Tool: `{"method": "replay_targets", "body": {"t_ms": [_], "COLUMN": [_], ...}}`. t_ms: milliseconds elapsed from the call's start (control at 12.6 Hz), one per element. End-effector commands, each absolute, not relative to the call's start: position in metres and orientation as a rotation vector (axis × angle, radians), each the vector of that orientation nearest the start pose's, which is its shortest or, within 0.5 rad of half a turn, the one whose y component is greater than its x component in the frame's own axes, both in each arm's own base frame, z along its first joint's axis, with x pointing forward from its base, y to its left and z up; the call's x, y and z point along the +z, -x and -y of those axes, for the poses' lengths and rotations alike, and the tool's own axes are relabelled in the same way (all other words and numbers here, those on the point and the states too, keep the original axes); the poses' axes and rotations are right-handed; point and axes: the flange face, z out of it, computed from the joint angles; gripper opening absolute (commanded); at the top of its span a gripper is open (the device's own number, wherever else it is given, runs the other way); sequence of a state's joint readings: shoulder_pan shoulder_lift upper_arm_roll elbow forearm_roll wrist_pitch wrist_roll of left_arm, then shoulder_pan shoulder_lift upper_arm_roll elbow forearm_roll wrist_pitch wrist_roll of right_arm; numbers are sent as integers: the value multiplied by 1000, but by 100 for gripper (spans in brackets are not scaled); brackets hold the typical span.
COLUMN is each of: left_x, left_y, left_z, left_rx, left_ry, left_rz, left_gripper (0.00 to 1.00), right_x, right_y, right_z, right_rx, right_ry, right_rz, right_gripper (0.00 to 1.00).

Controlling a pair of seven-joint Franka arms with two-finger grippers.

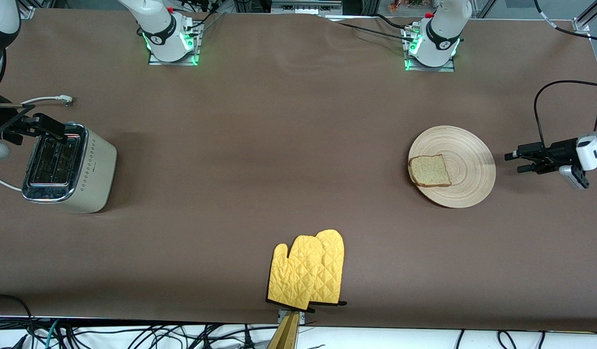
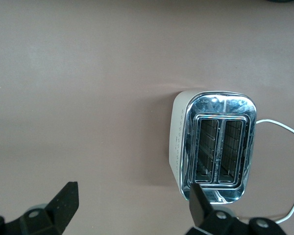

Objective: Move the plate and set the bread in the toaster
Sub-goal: 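Move the left gripper toward the rim of the wooden plate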

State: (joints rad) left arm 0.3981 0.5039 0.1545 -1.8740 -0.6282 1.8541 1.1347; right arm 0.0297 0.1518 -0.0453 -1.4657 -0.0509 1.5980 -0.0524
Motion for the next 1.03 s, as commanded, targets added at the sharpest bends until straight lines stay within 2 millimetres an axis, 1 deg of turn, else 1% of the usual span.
{"method": "replay_targets", "body": {"t_ms": [0, 158, 396, 633, 713, 950], "left_x": [193, 172, 156, 140, 137, 134], "left_y": [-519, -515, -507, -496, -495, -490], "left_z": [-269, -264, -259, -253, -250, -246], "left_rx": [92, 120, 112, 103, 94, 21], "left_ry": [-2388, -2346, -2320, -2304, -2298, -2286], "left_rz": [337, 349, 316, 245, 225, 46], "left_gripper": [100, 100, 100, 100, 100, 100], "right_x": [594, 594, 594, 594, 594, 594], "right_y": [-604, -605, -605, -604, -604, -605], "right_z": [11, 11, 11, 12, 12, 10], "right_rx": [27, 25, 25, 25, 25, 25], "right_ry": [3199, 3199, 3198, 3198, 3198, 3198], "right_rz": [62, 64, 64, 62, 64, 67], "right_gripper": [100, 100, 100, 100, 100, 100]}}
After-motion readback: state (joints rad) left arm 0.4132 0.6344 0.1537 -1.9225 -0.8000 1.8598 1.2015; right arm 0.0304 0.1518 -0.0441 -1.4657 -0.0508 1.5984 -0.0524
